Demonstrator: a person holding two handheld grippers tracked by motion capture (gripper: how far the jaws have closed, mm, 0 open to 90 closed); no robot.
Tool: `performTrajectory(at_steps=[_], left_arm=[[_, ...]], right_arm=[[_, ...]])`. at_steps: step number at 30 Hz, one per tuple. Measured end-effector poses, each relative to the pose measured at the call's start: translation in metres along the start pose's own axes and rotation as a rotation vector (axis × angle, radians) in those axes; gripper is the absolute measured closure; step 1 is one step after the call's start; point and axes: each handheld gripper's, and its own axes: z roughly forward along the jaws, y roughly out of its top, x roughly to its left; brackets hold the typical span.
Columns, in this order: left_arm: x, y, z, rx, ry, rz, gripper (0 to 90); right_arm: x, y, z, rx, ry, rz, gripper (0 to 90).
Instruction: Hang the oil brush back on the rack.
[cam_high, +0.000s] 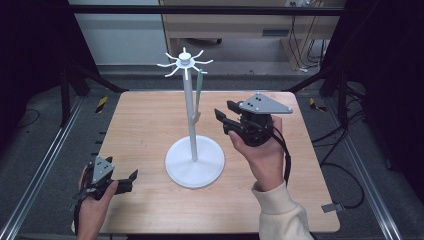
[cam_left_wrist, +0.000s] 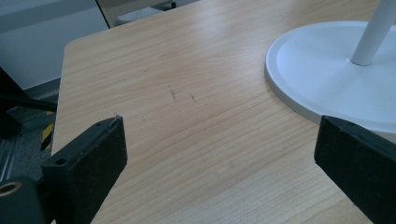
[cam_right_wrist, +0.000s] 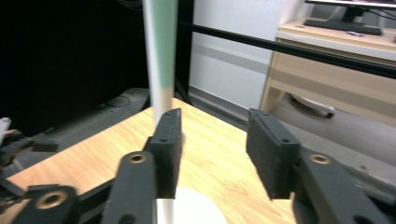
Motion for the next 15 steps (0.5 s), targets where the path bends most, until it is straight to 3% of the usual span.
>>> performTrajectory(at_steps=[7, 8, 12, 15], left_arm=[[0.000, 0.000, 0.000, 0.000, -0.001, 0.000, 2.1], [0.000, 0.000, 0.000, -0.001, -0.001, 0.000, 2.1], [0.000, 0.000, 0.000, -0.001, -0.001, 0.000, 2.1], [0.000, 0.000, 0.001, -0.001, -0.002, 0.001, 2.1]], right_arm=[[-0.007, -0.003, 0.000, 0.034, -0.075, -0.004, 37.7], [-0.010, -0.004, 0.000, 0.039, -0.093, 0.001, 32.3], [-0.016, -0.007, 0.002, 0.067, -0.117, -0.002, 18.7], [-0.021, -0.010, 0.003, 0.092, -0.121, -0.007, 13.3]])
